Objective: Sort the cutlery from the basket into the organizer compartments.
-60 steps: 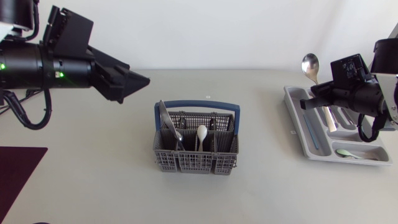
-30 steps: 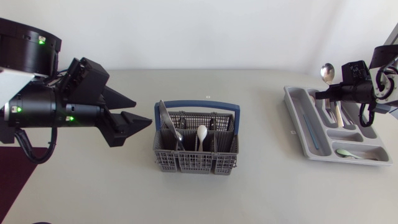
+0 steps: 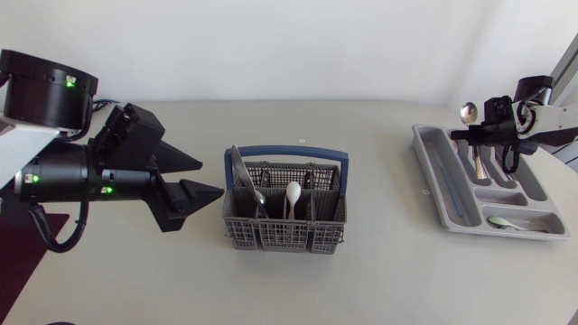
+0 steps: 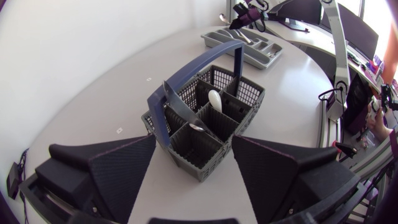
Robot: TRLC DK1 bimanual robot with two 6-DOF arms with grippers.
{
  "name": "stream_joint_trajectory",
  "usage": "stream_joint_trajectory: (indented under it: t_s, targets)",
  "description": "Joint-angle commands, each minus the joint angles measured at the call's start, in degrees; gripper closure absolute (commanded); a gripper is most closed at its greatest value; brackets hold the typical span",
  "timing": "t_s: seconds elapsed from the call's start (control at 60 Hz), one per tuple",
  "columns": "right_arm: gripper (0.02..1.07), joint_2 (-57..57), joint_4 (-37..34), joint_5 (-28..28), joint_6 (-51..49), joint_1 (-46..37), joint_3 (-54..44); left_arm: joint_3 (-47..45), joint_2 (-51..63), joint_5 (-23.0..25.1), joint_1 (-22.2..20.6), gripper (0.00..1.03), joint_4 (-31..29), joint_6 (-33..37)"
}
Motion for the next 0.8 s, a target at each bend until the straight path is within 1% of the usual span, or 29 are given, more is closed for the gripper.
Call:
stream_joint_trajectory:
  t_s: [0.0,0.117,0.3,0.367,0.45,0.533,0.683,0.733,0.783]
  targets:
    - [1.01,3.90,-1.31,0.07,2.48,-1.01,3.48,-1.70,-0.77,1.04,-0.54,0.20,0.74,1.14]
    - [1.01,7.59,-3.33,0.16,2.92,-1.71,6.47,-2.23,-0.68,1.13,-0.54,0.20,1.18,1.32]
    - [1.01,10.22,-4.47,0.25,2.92,-1.45,7.61,-3.11,-0.07,2.18,-0.98,0.20,1.79,1.05]
    - [0.99,10.57,-5.70,0.51,2.92,-1.18,8.14,-3.19,0.19,2.27,-1.16,0.20,2.15,0.88]
    - [0.85,9.96,-6.05,0.69,2.92,-1.18,7.87,-3.46,0.19,2.36,-1.16,0.20,2.41,0.61]
    - [0.67,8.82,-6.14,0.87,2.66,-1.10,7.08,-4.25,0.19,2.36,-1.25,0.20,3.46,0.09]
    - [0.42,5.57,-5.96,1.48,2.13,-1.01,4.45,-5.83,1.07,2.36,-1.68,0.20,6.10,-1.32]
    - [0.37,3.72,-5.79,1.48,1.78,-1.01,2.95,-5.92,1.34,2.36,-1.86,0.20,6.54,-1.41]
    - [0.37,1.35,-5.35,1.57,1.52,-0.66,1.02,-6.09,1.69,2.36,-1.95,0.20,6.98,-1.58]
